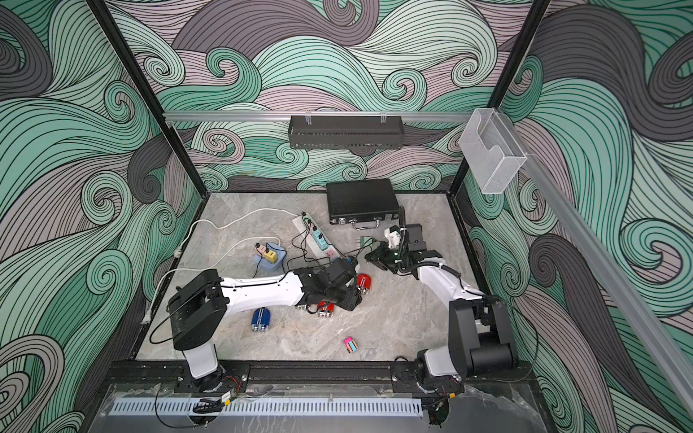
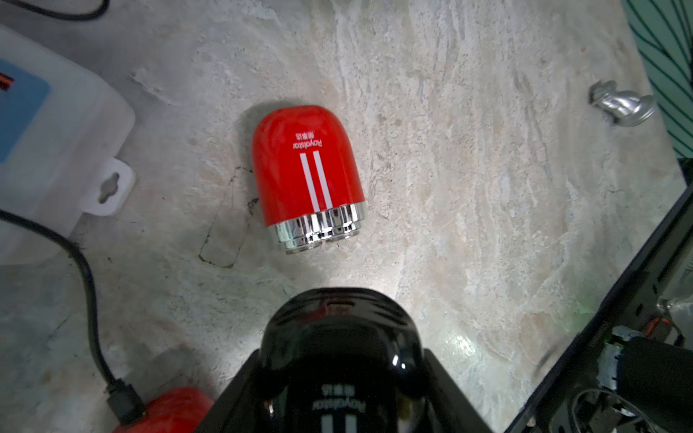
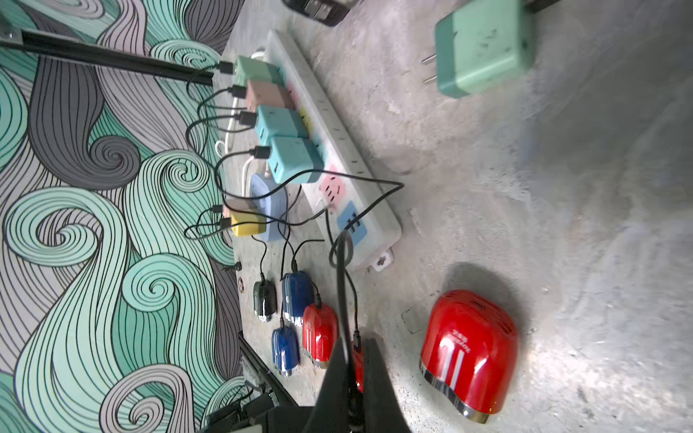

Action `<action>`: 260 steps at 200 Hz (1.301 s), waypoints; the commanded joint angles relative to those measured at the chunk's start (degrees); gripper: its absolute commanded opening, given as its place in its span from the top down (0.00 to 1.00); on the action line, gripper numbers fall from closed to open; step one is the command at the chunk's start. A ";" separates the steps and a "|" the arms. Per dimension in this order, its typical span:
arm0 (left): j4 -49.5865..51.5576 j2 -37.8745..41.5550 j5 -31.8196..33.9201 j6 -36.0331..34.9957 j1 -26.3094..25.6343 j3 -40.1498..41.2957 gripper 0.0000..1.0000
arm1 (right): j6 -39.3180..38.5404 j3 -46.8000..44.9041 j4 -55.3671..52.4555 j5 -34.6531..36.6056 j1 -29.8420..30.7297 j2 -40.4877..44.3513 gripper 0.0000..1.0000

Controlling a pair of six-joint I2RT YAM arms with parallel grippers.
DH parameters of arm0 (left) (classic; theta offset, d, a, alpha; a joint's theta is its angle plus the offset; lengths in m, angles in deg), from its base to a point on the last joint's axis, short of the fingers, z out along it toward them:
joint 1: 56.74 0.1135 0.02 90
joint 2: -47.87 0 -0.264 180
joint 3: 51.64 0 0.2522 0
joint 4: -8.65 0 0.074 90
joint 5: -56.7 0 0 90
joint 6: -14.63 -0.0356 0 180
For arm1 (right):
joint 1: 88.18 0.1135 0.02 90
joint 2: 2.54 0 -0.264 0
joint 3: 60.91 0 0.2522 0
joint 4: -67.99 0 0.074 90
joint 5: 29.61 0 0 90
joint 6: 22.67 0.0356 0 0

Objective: Unplug the electric shaver
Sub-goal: Remove the charging cable from the electric shaver, then place the electric shaver at the center of the board.

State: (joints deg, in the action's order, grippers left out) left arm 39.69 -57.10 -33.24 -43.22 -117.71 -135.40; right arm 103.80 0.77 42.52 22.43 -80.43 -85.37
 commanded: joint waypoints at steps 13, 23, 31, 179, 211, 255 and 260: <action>6.55 -3.43 3.82 1.26 -1.07 -4.43 0.75 | 0.80 1.96 -1.48 0.18 -3.33 -2.48 0.94; 7.18 -3.96 4.16 1.42 -1.39 -4.94 0.75 | 0.80 2.31 -1.89 0.54 -4.07 -2.82 0.94; 7.65 -4.44 4.29 1.73 -1.47 -5.29 0.75 | 0.72 2.58 -2.27 0.84 -4.61 -3.08 0.94; 15.88 -12.29 6.09 2.23 -4.99 -13.52 0.75 | 0.09 5.09 -0.92 2.52 -6.07 -11.21 0.92; 17.71 -13.52 7.08 1.72 -5.43 -15.11 0.74 | 0.61 4.99 -0.11 2.36 -6.08 -11.89 0.92; 19.41 -15.62 7.15 0.66 -6.02 -17.54 0.69 | 0.71 5.07 0.38 2.27 -6.07 -12.66 0.91; 19.52 -15.85 7.24 0.56 -6.12 -17.70 0.68 | 0.64 5.03 0.40 2.34 -6.07 -12.71 0.91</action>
State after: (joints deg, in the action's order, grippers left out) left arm 56.85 -71.24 -27.01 -41.50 -123.02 -151.07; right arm 104.00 4.68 41.95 24.38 -86.22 -96.71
